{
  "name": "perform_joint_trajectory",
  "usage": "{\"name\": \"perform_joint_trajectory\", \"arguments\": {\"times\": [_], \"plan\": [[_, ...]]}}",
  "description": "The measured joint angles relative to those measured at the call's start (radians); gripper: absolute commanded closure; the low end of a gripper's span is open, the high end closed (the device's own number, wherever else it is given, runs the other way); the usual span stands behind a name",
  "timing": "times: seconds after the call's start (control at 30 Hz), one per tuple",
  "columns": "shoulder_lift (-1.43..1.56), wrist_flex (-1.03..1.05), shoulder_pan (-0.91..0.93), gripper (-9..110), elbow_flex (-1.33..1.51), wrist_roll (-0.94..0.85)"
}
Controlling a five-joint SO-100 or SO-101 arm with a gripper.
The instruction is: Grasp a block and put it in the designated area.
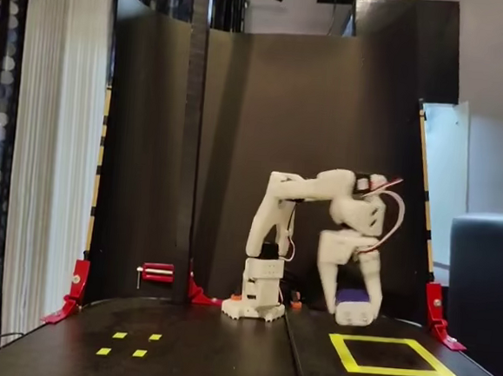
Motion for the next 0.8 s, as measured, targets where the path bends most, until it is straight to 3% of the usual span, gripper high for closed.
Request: {"name": "perform_joint_trajectory", "arguments": {"times": [0.33, 0.8], "plan": [[0.0, -0.034, -0.138, 84, 0.094, 0.077], [-0.061, -0.193, -0.173, 84, 0.192, 0.086]]}}
